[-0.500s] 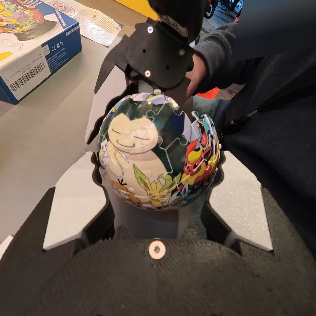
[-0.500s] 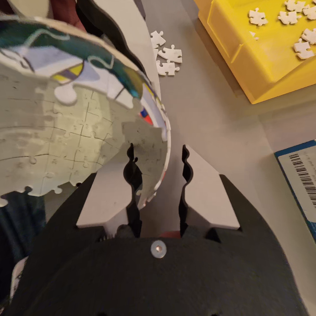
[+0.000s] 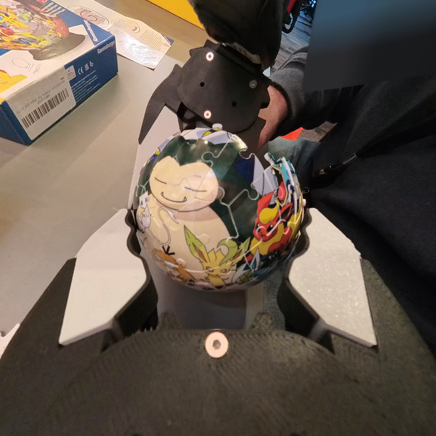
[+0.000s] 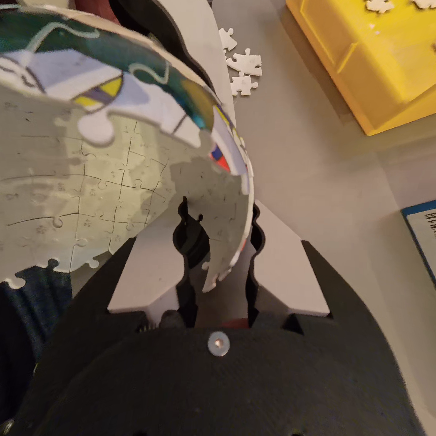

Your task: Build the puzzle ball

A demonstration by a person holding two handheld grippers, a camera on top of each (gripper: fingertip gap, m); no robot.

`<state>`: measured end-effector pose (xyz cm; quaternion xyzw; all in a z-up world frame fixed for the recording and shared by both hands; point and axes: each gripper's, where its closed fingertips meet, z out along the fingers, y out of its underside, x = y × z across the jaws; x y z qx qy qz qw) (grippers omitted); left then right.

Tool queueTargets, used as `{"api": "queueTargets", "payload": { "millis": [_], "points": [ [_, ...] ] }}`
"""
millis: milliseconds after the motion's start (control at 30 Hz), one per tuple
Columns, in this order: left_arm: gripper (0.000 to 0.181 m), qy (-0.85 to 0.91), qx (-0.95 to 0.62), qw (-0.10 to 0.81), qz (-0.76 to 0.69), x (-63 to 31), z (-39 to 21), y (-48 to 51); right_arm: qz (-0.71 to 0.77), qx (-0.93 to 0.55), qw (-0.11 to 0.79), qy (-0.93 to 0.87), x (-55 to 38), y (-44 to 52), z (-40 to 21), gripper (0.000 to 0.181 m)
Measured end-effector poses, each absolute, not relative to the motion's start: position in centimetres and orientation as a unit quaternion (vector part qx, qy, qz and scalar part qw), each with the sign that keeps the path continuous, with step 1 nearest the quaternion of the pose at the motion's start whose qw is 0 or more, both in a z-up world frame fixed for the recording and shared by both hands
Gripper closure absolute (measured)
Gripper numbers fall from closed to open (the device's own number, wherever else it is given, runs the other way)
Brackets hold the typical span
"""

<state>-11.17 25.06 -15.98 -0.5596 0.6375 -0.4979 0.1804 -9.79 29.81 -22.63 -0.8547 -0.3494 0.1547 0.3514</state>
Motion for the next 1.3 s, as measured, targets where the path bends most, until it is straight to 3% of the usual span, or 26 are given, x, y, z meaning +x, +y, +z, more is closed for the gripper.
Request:
{"api": "queueTargets", "payload": {
  "millis": [233,367,800,1067,1300],
  "points": [
    [0.052,0.64,-0.558,0.184,-0.495,-11.2,-16.0,25.3,0.197,-0.865,0.325,-0.328,-10.1,29.5,-23.0,0.142],
    [0.053,0.641,-0.558,0.182,-0.494,-11.3,-16.1,25.4,0.197,-0.864,0.317,-0.339,-9.9,29.5,-23.0,0.136],
    [0.054,0.642,-0.558,0.184,-0.492,-11.5,-16.2,25.6,0.225,-0.861,0.338,-0.307,-5.1,28.0,-18.0,0.138],
    [0.057,0.642,-0.557,0.188,-0.492,-11.5,-16.0,25.6,0.182,-0.879,0.254,-0.36,-0.1,21.7,-21.0,0.144],
    [0.057,0.642,-0.558,0.188,-0.491,-11.5,-15.9,25.6,0.162,-0.883,0.235,-0.374,-0.2,19.8,-23.2,0.156]
  ]
}}
